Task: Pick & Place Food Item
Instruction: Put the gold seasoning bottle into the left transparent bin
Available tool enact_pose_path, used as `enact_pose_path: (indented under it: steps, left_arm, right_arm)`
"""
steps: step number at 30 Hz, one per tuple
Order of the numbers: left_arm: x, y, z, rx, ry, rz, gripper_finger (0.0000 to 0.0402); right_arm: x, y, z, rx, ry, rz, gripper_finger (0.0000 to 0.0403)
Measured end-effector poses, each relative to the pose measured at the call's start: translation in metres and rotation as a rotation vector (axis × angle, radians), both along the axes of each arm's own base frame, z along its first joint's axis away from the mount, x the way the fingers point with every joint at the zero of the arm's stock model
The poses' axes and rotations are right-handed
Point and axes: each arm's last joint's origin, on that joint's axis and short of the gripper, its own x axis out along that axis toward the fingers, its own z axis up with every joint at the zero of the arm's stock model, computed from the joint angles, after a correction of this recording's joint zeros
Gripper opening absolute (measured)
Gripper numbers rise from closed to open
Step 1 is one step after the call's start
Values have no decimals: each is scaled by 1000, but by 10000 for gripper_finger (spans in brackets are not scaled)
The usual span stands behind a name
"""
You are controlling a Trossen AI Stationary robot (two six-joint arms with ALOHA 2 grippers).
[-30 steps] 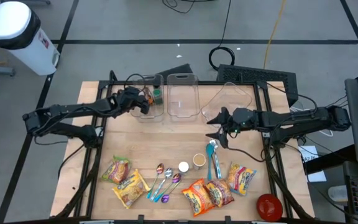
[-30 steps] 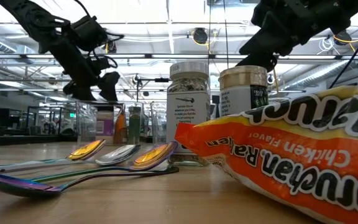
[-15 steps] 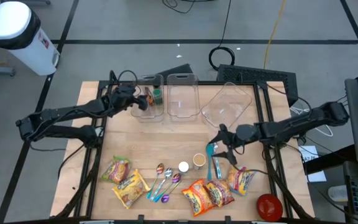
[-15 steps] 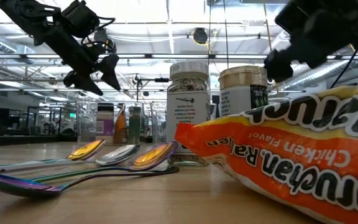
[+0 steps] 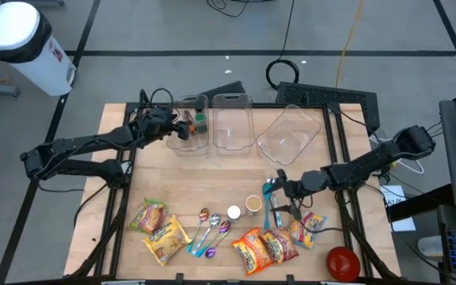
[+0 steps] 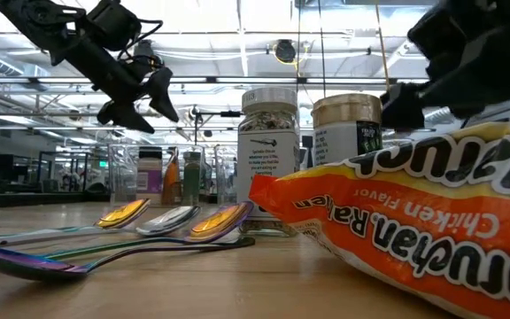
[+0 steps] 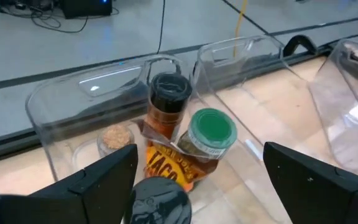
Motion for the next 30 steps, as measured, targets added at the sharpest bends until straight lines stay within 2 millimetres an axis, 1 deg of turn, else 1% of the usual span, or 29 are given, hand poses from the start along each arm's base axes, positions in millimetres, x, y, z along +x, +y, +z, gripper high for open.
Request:
enact_pose_path:
  steps: [6, 12, 18, 23, 30]
  left_arm:
    - [4, -3, 3, 0, -44, -56, 353]
    - [7, -7, 5, -2, -70, -103, 358]
    - [12, -13, 7, -11, -103, -157, 350]
    - [16, -19, 9, -10, -139, -179, 353]
    - [22, -28, 16, 20, -203, -230, 362]
  right_arm:
    - [5, 2, -20, 18, 106, -19, 318]
    - [12, 10, -34, 10, 92, -17, 315]
    - [18, 12, -46, 6, 83, -16, 310]
    - [27, 13, -52, -3, 59, -14, 309]
    - [51, 21, -54, -39, 41, 39, 309]
